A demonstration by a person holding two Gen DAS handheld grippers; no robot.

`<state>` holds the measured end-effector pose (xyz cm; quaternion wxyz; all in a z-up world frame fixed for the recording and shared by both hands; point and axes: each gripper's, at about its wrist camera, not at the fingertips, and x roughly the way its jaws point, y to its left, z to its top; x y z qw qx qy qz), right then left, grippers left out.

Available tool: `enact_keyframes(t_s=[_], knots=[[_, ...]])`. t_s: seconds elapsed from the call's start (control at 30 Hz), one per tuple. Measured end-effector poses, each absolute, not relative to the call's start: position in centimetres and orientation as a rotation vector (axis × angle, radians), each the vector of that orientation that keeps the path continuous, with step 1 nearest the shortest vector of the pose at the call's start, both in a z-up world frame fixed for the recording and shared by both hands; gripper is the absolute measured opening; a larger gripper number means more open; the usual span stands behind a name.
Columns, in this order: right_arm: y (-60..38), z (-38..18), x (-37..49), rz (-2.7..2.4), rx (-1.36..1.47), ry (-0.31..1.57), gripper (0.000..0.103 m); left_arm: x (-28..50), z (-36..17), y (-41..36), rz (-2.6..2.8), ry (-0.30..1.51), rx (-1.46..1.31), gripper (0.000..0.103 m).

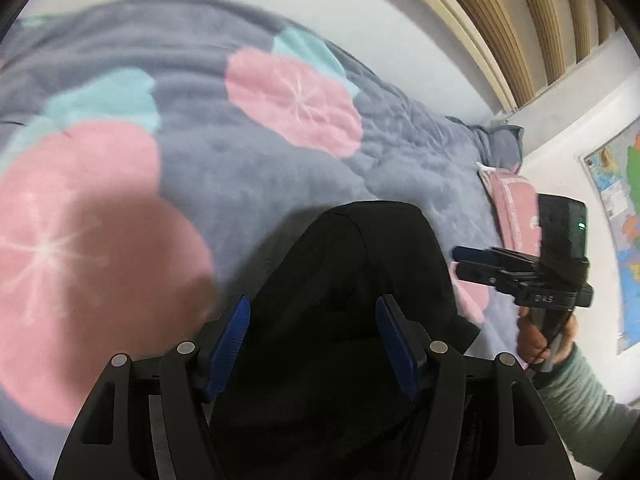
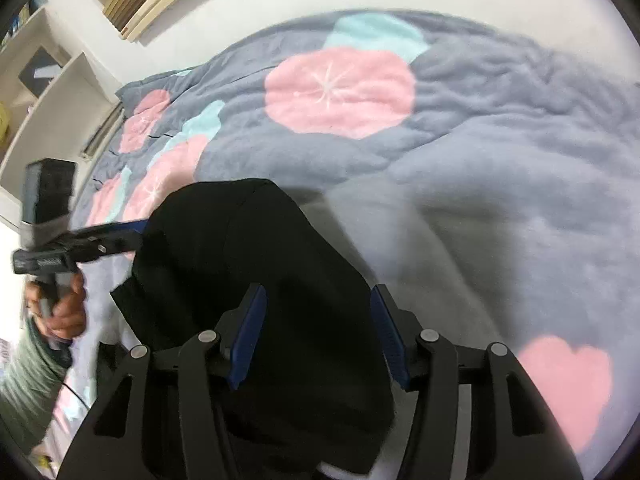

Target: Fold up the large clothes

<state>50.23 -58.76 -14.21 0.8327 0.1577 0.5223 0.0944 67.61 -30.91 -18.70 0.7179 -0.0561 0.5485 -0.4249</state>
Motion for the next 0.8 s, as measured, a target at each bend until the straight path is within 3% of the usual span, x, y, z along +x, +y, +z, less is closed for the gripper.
enact_keyframes(t_s=[0.23, 0.27, 0.3, 0.33, 0.37, 0.4, 0.47, 0.8], knots=[[-56.1, -18.2, 53.6, 0.29, 0.362, 1.187, 0.058, 67.8, -21.4, -33.1, -0.934, 1.262, -0.114, 0.064], [-55.6, -18.9, 54.0, 0.289, 0.352, 1.202, 0.059, 67.7, -21.4, -33.1, -0.93, 1.262, -0.107, 0.057], [-55.1, -19.3, 53.9, 0.285, 0.342, 1.208, 0.058, 67.4, -21.5, -33.2, -0.927, 1.262, -0.091, 0.04], [-54.6, -19.3, 53.6, 0.279, 0.325, 1.2, 0.047, 66.9, -21.5, -33.3, -0.928, 1.258, -0.068, 0.026], [-54.1, -19.0, 53.1, 0.291, 0.308, 1.186, 0.028, 66.5, -21.3, -33.3, -0.93, 1.244, -0.046, 0.021], [-53.8, -18.7, 52.6, 0.301, 0.294, 1.172, 0.025, 65.7, -20.7, -33.0, -0.94, 1.222, -0.021, 0.017], [-53.2, -17.1, 51.0, 0.315, 0.261, 1.131, 0.017, 64.3, -19.3, -32.1, -0.963, 1.19, -0.011, 0.015], [-46.9, -7.1, 38.1, 0.31, 0.019, 0.992, 0.014, 51.5, -9.8, -25.9, -1.017, 1.025, 0.051, 0.015]])
